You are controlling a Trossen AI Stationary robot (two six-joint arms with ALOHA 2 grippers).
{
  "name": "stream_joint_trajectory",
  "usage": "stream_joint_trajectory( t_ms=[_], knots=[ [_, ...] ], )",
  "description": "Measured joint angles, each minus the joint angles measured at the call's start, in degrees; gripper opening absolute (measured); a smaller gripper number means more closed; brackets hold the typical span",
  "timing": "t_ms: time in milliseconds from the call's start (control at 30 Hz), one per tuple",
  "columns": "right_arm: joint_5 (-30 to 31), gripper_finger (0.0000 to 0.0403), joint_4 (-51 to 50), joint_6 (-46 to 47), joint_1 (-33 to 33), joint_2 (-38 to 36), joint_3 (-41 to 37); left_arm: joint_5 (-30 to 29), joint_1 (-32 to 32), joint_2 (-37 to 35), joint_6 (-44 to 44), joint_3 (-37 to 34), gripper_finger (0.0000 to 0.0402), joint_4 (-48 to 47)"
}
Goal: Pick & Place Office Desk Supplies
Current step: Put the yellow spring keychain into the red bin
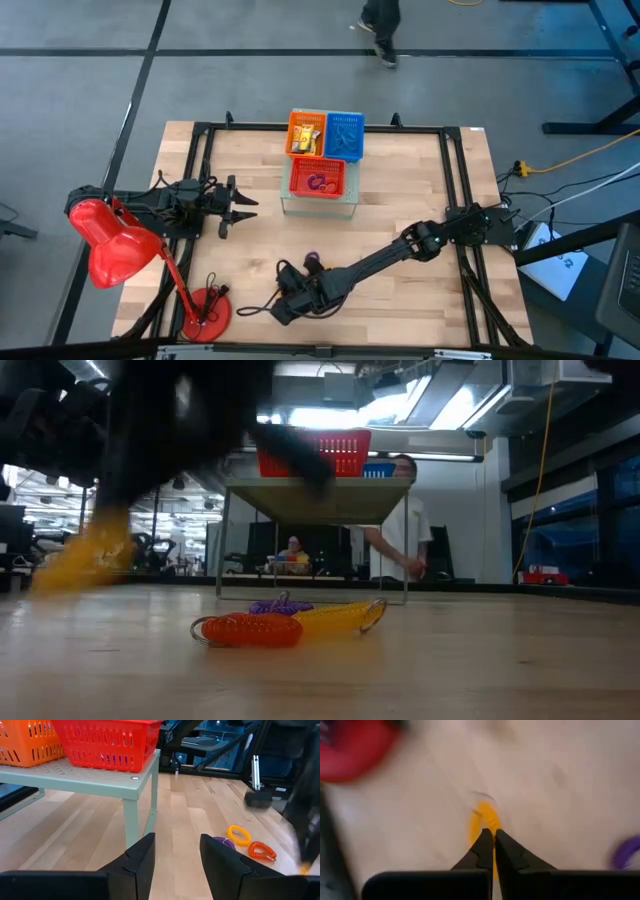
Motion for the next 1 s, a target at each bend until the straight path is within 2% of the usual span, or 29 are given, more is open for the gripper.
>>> stream_joint_trajectory(
  t_ms=[133, 300, 467, 700, 800, 1000],
  knots=[
    [5.04, 0.0001, 1.67, -3.94, 0.0, -8.42, 0.62, 0.0, 0.0, 0.0, 0.0, 0.0, 0.015, 0.0],
    [10.53, 0.0001, -0.07, -9.44, -0.94, -15.29, 0.26, 0.02, 0.01, -0.02, 0.0, 0.0, 0.015, 0.0],
    [16.55, 0.0, -7.03, -10.44, -5.22, -23.65, 0.68, 0.02, 0.01, -0.02, 0.0, 0.0, 0.015, 0.0],
    [15.49, 0.0, -13.22, -10.45, -13.34, -30.8, 0.79, 0.01, 0.02, -0.02, 0.0, 0.0, 0.015, -0.01],
    [15.25, 0.0, -18.83, -9.77, -16.72, -30.86, 0.61, 0.0, 0.02, -0.02, 0.0, 0.0, 0.015, 0.0],
    [8.16, 0.0, -26.42, -9.29, -20.42, -29.25, 0.67, 0.0, 0.02, 0.0, 0.0, -0.01, 0.015, 0.0]
  ],
)
